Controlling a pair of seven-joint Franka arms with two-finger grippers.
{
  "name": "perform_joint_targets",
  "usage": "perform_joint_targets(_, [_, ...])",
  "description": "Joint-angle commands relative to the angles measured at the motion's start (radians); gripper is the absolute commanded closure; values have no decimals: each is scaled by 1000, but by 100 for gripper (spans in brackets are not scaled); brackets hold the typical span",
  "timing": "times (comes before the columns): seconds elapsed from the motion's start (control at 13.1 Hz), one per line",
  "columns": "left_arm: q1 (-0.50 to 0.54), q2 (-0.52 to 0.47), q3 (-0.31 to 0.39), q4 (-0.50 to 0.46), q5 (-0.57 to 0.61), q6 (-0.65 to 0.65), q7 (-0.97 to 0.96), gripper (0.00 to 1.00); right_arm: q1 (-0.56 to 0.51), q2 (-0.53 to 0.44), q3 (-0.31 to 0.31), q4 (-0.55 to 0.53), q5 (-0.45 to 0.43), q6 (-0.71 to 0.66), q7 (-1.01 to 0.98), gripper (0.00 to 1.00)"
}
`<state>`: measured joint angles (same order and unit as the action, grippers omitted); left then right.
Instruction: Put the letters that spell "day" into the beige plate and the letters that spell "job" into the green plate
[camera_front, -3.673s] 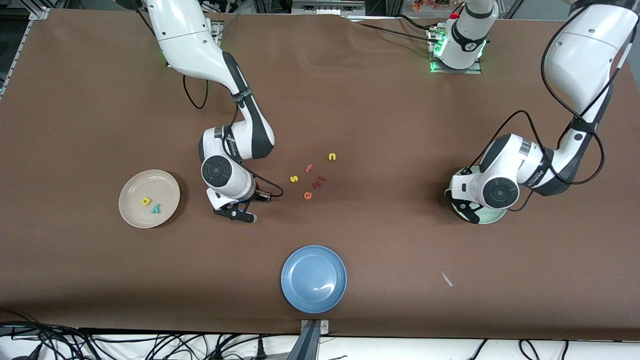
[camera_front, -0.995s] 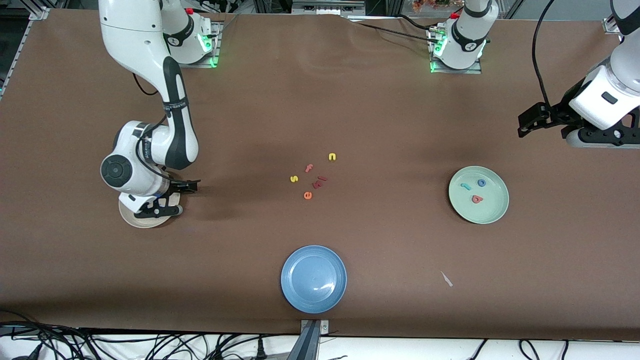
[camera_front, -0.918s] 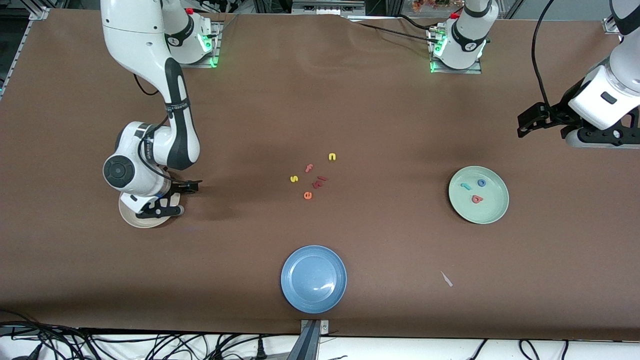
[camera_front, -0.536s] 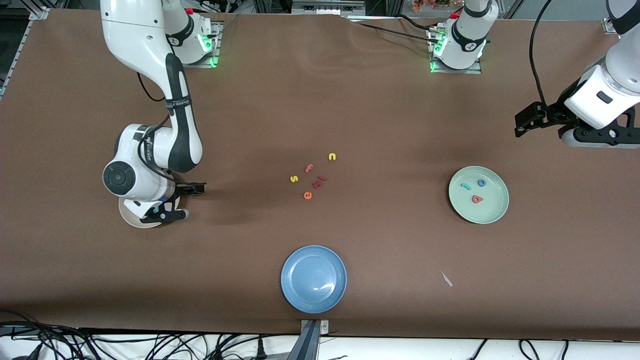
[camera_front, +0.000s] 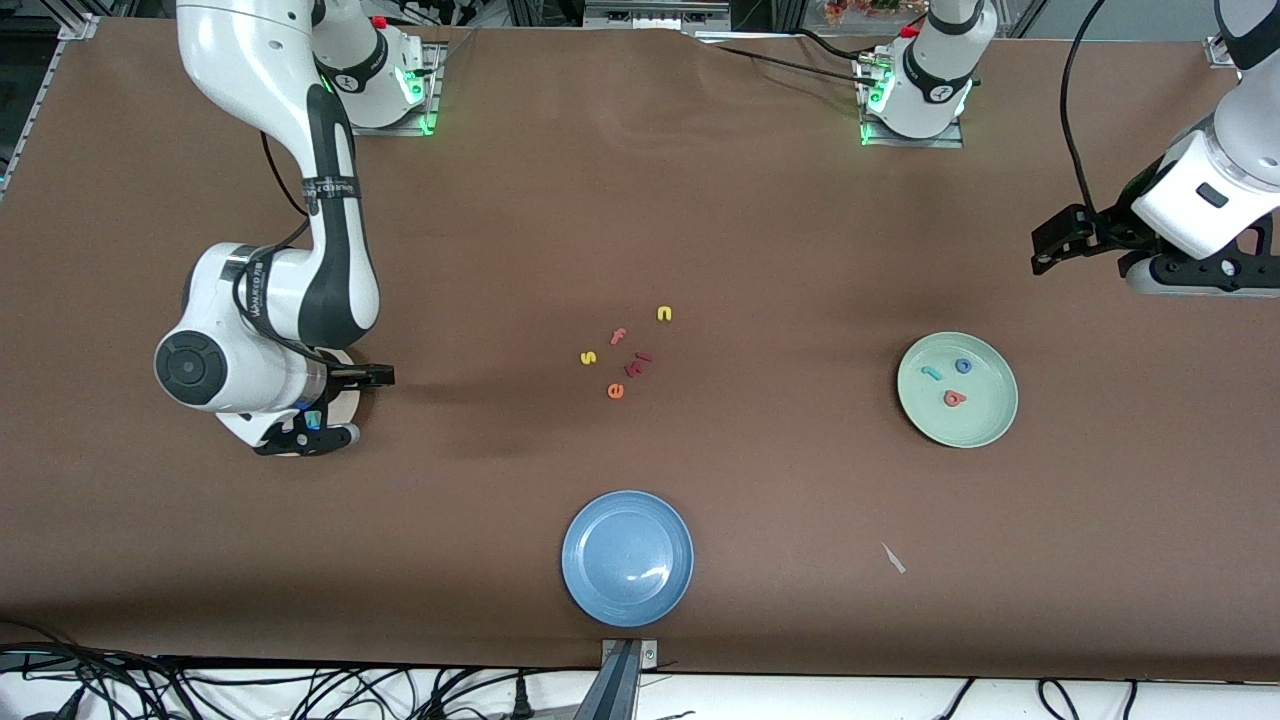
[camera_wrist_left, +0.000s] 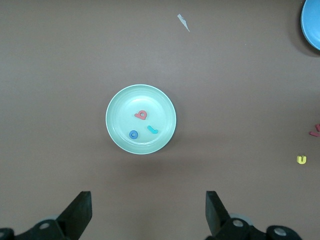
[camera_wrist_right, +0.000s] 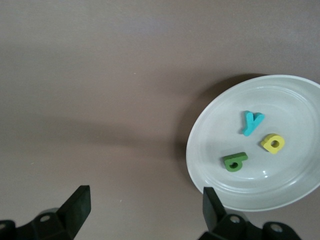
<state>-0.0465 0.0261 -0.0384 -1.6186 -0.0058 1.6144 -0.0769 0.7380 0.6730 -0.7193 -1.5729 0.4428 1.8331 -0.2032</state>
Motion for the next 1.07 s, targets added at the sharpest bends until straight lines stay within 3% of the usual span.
perform_joint_targets(0.0, [-10,-9,9,-12,-16,13,-11,0,-5,-68,55,16,-83,-44,118,1])
perform_joint_targets(0.23, [-10,-9,9,-12,-16,13,-11,0,-115,-212,280,-8,-303,-51,272,0])
perform_joint_targets(0.54, [-10,-9,9,-12,-16,15,-11,0,-334,-400,539,-19,-443,-139,340,0])
perform_joint_targets(0.84, [-10,-9,9,-12,-16,13,-11,0,-486,-526,633,-19,-478,-221,299,0])
perform_joint_targets(0.99, [-10,-9,9,-12,-14,13,-11,0,-514,-564,635,-12,-483,-241,288,0])
